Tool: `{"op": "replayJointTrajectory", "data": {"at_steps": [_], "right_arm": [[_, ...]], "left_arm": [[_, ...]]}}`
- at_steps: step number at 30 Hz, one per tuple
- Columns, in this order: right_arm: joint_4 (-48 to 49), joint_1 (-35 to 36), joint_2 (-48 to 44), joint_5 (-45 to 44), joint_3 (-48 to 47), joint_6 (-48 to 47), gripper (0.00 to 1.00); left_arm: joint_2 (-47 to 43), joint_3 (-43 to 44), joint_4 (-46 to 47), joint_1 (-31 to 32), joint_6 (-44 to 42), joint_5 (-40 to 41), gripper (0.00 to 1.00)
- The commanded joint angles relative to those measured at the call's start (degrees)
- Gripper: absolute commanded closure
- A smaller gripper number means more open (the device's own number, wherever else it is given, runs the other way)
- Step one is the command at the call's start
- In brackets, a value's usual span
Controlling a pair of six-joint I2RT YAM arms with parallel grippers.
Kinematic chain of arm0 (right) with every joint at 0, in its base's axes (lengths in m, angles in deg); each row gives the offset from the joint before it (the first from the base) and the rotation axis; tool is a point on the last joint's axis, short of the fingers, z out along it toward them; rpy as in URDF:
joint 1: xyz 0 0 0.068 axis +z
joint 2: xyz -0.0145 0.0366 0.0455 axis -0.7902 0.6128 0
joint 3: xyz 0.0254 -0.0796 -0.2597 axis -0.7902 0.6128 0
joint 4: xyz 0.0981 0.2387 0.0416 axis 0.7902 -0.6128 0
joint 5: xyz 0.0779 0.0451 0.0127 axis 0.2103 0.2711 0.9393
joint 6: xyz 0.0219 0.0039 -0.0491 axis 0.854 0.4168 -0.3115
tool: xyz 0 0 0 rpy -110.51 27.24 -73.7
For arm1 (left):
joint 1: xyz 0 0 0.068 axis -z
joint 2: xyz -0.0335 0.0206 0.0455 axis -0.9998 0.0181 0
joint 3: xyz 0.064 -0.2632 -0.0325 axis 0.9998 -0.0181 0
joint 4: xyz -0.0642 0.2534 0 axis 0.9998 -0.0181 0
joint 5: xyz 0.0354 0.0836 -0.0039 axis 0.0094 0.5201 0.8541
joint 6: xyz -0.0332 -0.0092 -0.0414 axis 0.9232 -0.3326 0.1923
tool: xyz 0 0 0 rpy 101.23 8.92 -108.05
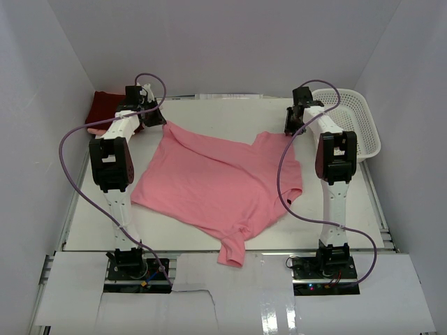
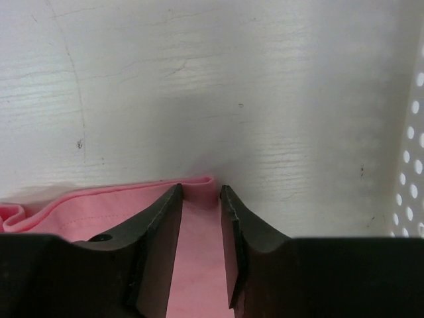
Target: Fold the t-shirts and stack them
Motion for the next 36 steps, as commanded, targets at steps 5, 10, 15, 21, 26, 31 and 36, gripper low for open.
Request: {"op": "replayJointTrajectory", "data": {"at_steps": [5, 10, 15, 21, 26, 31, 36], "right_arm": [[-6.85, -0.24, 4.27, 2.99, -4.75, -0.97, 0.68], [-8.25, -0.24, 4.36, 2.9, -4.22, -1.5, 0.92], [-5.45, -0.24, -0.55, 4.39, 0.6, -2.2, 0.92], [-8.08, -0.24, -4.78, 11.5, -7.02, -1.33, 0.92], [-7.82, -0.24, -12.23, 14.51, -7.3, -0.27, 0.92], [-8.96, -0.24, -17.78, 16.16, -6.77, -1.33, 0.92], [-8.43, -0.06, -24.98, 18.81, 0.25, -1.94, 0.92]], "left_arm": [[-4.21, 2.11, -0.14, -0.02, -0.45, -0.47, 0.95], [-4.12, 2.03, -0.23, -0.11, -0.37, -0.03, 0.95], [-4.47, 2.11, -0.32, -0.11, 0.16, 0.5, 0.96], [-5.7, 3.96, -0.58, -0.11, 1.39, -1.08, 0.97], [-9.04, 3.26, 1.35, 0.24, 4.29, -3.37, 1.0], [-10.18, 2.03, 1.52, 0.33, 4.73, -2.23, 1.0], [-15.7, -5.08, 1.79, 0.33, 5.52, 1.81, 1.0]]}}
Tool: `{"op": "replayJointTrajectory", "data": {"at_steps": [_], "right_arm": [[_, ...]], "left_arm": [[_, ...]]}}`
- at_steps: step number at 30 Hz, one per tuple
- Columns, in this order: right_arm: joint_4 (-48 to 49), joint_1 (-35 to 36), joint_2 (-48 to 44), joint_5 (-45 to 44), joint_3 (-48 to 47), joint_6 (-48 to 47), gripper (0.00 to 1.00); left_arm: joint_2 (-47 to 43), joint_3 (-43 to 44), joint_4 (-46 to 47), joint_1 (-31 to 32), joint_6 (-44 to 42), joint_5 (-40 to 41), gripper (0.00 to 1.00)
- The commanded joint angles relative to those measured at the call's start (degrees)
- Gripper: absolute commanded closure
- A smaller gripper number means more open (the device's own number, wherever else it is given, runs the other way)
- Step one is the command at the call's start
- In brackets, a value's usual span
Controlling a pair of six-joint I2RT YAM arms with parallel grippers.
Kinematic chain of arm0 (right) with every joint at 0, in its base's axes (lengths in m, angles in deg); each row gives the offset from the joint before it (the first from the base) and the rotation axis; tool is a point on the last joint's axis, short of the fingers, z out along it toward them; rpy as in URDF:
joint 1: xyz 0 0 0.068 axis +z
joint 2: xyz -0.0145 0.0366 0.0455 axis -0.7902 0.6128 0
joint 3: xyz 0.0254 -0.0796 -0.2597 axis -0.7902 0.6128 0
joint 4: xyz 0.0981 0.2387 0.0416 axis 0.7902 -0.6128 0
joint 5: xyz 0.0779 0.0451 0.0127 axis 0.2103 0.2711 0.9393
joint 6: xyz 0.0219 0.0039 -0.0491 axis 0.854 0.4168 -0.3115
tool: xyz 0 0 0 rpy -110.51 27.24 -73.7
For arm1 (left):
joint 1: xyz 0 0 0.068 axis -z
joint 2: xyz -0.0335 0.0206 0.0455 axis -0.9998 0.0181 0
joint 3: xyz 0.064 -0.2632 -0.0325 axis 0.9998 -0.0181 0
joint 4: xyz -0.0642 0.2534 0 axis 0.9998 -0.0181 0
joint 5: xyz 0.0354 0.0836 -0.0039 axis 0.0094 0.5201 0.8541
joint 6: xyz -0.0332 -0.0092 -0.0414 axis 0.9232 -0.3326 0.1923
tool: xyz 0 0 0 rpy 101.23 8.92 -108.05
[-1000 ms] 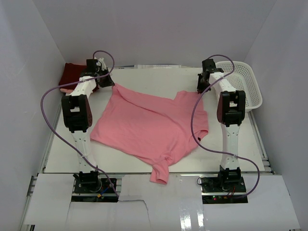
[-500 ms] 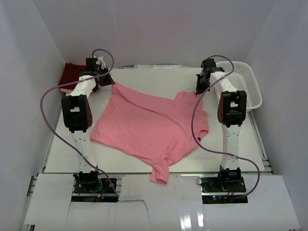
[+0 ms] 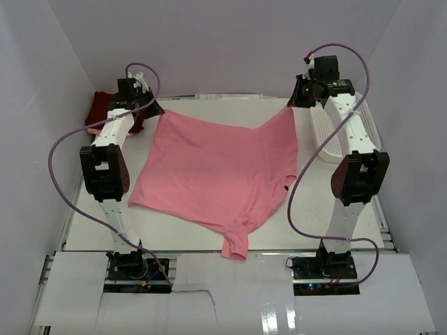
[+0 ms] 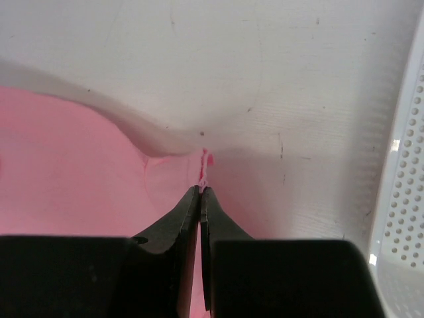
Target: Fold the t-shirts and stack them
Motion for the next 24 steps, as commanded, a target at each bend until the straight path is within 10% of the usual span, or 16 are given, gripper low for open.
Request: {"op": "replayJointTrajectory", "data": {"at_steps": [1, 24], "right_arm": [[0.52, 0.27, -5.01, 3.94, 4.73, -1.0, 0.92], [4.14, 2.9, -56.87, 8.09, 26.65, -4.68, 0.92]], "left_arm": [[-8.46, -6.19, 0.54, 0.15, 1.56, 2.43, 1.0], [-79.78, -43.92, -1.03, 0.15, 8.25, 13.5, 1.0]]}}
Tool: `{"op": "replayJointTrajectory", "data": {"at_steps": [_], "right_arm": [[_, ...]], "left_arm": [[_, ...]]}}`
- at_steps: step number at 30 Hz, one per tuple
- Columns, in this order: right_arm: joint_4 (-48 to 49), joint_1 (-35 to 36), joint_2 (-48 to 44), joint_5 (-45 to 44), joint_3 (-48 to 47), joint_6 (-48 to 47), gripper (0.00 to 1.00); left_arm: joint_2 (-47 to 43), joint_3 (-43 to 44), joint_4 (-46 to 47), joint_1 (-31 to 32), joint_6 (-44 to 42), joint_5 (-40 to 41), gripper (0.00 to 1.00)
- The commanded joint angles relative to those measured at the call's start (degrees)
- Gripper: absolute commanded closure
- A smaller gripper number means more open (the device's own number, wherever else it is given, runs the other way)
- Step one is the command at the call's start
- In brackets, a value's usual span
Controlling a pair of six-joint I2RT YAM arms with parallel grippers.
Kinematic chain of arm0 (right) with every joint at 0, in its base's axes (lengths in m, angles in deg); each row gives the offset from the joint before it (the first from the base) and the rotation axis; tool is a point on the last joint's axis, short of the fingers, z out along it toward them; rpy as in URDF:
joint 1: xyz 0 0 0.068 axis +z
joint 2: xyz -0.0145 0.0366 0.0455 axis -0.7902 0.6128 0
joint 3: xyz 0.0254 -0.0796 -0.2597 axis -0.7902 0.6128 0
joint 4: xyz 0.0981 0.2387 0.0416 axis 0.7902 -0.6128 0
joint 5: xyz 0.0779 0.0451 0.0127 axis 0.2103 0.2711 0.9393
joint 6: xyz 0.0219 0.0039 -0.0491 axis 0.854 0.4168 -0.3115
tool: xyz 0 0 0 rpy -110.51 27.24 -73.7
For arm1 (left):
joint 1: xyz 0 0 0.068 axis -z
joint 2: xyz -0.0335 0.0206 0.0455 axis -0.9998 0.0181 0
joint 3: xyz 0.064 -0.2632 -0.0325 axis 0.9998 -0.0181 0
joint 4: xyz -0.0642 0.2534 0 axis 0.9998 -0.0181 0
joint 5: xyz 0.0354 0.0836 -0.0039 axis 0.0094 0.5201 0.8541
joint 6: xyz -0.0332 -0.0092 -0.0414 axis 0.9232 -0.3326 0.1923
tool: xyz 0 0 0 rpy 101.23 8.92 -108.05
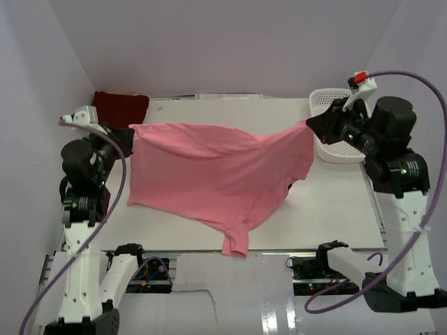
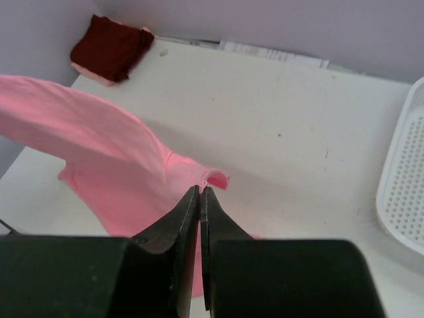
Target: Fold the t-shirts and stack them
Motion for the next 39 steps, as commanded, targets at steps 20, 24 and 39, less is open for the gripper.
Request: {"op": "replayJointTrajectory", "data": {"at_steps": [20, 24, 39], "right_arm": [[18.77, -0.05, -21.12, 4.59, -16.57, -1.37, 0.92], [22.9, -0.83, -23.32, 5.47, -15.96, -0.67, 0.92], [28.35, -1.28, -26.66, 1.96, -30.36, -1.28, 0.92]], "left_arm": [[-25.46, 0.82, -18.39, 0.88, 12.7, 8.94, 1.0], [-26.25, 6.09, -19.54, 0.88, 13.67, 11.76, 1.0], [-28.63, 21.39, -19.54, 6.41, 12.09, 20.72, 1.0]]}}
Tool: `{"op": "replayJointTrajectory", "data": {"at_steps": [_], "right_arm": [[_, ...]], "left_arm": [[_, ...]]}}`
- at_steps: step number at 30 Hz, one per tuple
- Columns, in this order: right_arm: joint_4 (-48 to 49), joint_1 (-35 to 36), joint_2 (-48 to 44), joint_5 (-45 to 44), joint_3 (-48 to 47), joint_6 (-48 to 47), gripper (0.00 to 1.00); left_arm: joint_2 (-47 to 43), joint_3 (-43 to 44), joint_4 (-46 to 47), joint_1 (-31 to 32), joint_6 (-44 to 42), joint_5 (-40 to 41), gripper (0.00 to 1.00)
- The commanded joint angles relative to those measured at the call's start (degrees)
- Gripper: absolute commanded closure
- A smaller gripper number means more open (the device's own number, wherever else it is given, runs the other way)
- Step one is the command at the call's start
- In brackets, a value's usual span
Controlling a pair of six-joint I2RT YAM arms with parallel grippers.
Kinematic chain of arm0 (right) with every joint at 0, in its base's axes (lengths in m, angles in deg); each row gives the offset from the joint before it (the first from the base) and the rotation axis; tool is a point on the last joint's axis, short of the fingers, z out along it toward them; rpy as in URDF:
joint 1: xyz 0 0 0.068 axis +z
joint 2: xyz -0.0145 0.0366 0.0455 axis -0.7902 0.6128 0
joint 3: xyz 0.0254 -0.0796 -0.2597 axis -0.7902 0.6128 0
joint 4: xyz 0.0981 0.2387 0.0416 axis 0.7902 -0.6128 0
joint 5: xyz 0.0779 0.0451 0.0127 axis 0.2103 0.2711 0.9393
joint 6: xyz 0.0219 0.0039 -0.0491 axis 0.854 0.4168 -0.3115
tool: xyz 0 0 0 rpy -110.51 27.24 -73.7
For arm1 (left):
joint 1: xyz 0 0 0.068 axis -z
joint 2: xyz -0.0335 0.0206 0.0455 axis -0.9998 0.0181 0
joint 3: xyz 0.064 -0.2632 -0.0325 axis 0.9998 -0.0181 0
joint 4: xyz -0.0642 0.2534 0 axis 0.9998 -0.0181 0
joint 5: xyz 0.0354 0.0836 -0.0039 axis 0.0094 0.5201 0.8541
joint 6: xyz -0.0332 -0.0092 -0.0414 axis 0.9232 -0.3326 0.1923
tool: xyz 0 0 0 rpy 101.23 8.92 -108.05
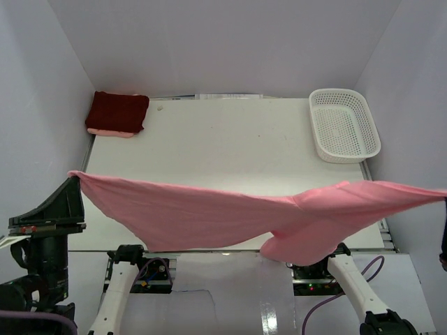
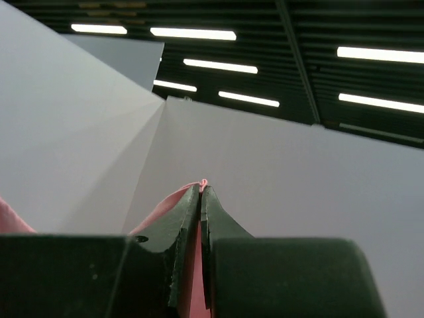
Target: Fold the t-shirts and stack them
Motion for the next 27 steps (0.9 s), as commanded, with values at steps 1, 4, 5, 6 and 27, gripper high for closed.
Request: {"op": "replayJointTrajectory", "data": {"at_steps": [1, 4, 5, 6, 27], "right_arm": [[5.36, -0.07, -1.7, -4.23, -6.08, -1.24, 0.92], [6.15, 0.1, -2.41, -6.25, -7.15, -2.03, 0.92], [6.67, 0.1, -2.58, -6.43, -6.63, -1.77, 0.92], [6.94, 0.1, -2.76, -6.34, -6.28, -1.59, 0.92], [19.85, 0.01, -6.11, -3.36, 56.19, 10.09, 0.92]], "left_arm": [[0.9, 3.6, 0.07, 1.06, -1.11, 4.46, 1.0], [1.87, 6.95, 0.07, 1.68, -2.52, 5.6, 1.0], [1.87, 8.09, 0.16, 1.85, -2.52, 5.7, 1.0], [1.96, 8.44, 0.07, 1.94, -2.52, 5.7, 1.0], [-3.94, -37.77, 10.34, 2.12, 1.52, 5.87, 1.0]]}}
